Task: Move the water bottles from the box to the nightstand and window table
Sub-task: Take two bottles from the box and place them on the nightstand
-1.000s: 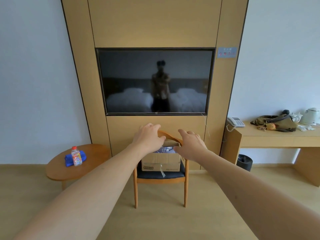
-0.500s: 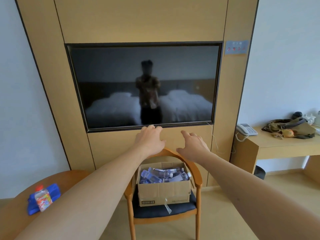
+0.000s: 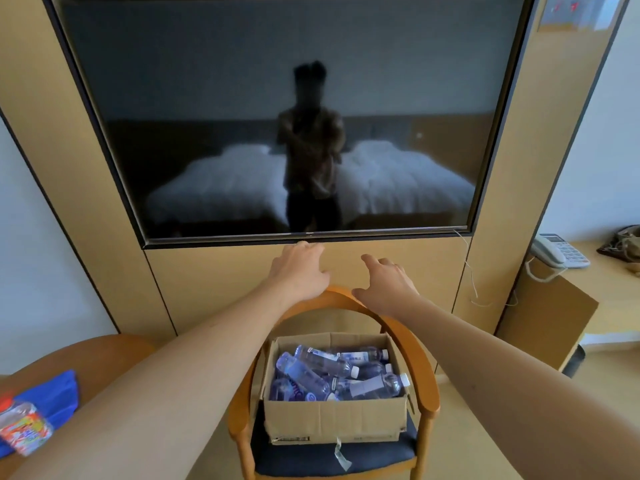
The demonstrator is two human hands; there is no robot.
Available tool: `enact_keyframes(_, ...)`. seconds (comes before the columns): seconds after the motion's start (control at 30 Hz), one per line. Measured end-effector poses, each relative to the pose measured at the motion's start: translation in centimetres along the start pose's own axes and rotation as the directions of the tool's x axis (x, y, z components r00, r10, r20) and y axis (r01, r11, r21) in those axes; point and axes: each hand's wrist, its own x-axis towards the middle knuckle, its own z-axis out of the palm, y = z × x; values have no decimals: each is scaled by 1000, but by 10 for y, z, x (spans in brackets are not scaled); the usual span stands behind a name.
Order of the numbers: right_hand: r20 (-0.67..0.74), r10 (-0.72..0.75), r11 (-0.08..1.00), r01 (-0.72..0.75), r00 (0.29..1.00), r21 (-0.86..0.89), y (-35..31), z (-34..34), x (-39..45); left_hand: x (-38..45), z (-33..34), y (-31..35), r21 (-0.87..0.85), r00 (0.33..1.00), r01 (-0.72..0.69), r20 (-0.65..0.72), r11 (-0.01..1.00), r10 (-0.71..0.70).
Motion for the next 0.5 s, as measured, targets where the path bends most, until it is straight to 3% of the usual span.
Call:
enact_keyframes(0.1,45,-4,1000,3,999,19,35,29,62,49,48,-10,10,995,68,76,998,-69)
enact_keyframes(0.23,218,8,1000,-11,976,15,79,69,123,103,109,-17,4,959,156,239,988,-152)
enact_keyframes(0.5,466,12,999,5,885,-35,129,171,177,147,229,-38,-20,848,278,474,960,-235)
